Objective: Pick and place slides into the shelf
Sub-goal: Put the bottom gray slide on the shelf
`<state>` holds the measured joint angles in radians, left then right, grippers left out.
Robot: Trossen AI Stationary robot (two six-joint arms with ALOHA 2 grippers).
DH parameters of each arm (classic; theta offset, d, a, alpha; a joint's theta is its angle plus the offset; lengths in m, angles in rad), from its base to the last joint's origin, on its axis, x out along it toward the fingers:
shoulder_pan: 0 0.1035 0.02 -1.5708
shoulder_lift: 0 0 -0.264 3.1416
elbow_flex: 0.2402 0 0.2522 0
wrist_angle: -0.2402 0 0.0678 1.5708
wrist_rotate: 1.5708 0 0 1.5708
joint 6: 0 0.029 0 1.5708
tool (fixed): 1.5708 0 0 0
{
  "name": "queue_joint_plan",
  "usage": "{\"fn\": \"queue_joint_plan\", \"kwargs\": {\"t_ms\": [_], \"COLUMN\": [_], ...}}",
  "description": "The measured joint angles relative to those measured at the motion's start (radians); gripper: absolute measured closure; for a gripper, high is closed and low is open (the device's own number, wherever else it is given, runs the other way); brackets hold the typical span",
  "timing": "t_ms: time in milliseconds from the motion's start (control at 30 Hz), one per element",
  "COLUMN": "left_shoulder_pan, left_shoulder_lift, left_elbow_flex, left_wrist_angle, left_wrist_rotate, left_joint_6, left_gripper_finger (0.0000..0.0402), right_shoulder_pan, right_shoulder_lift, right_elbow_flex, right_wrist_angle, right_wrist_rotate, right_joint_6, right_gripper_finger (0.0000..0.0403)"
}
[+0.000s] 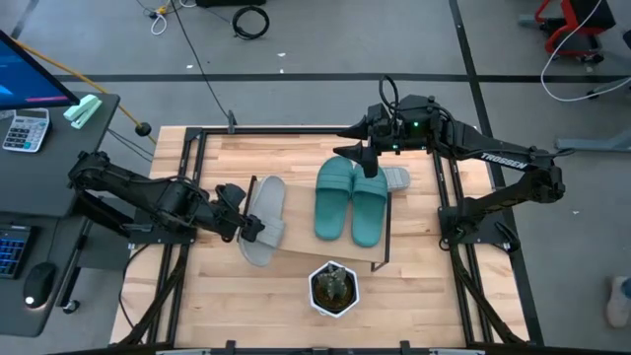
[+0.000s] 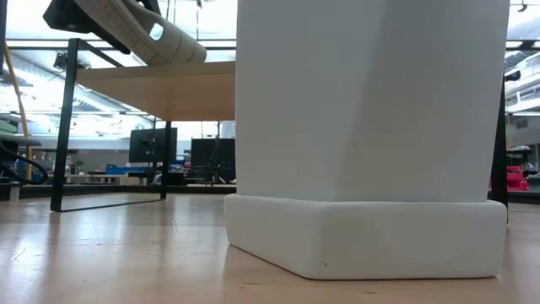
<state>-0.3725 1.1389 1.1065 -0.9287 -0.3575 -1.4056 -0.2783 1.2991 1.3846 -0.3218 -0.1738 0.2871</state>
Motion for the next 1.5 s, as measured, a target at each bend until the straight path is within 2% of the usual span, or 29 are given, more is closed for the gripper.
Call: {"fn": "queue_joint_plan", "kwargs": {"t_ms": [200, 467, 633, 1033, 1300, 1500], "left_shoulder_pan": [0.000, 0.000, -0.007, -0.013, -0.011, -0.010], "left_shoulder_lift": [0.000, 0.000, 0.007, 0.074, 0.072, 0.065], "left_elbow_flex": [0.000, 0.000, 0.000, 0.000, 0.092, 0.100], "left_wrist_angle": [0.002, 0.003, 0.003, 0.046, -0.127, -0.080], "left_wrist_rotate": [-0.041, -0.047, -0.147, -0.120, -0.201, -0.221], "left_joint_6": [0.004, 0.034, 0.052, 0.101, 0.117, 0.137], "left_gripper_finger": [0.0086, 0.0087, 0.0082, 0.0086, 0.0088, 0.0088], "right_shoulder_pan": [0.000, 0.000, 0.000, 0.000, 0.000, 0.000], "right_shoulder_lift": [0.000, 0.000, 0.000, 0.000, 0.000, 0.000], "right_elbow_flex": [0.000, 0.000, 0.000, 0.000, 0.000, 0.000], "right_wrist_angle": [0.000, 0.000, 0.000, -0.034, -0.034, -0.034], "right_wrist_rotate": [0.000, 0.000, 0.000, 0.000, -0.001, -0.012], "right_joint_6": [0.000, -0.001, -0.001, 0.000, 0.000, -0.001], "right_gripper_finger": [0.0121, 0.0121, 0.0121, 0.0121, 0.0121, 0.0121]}}
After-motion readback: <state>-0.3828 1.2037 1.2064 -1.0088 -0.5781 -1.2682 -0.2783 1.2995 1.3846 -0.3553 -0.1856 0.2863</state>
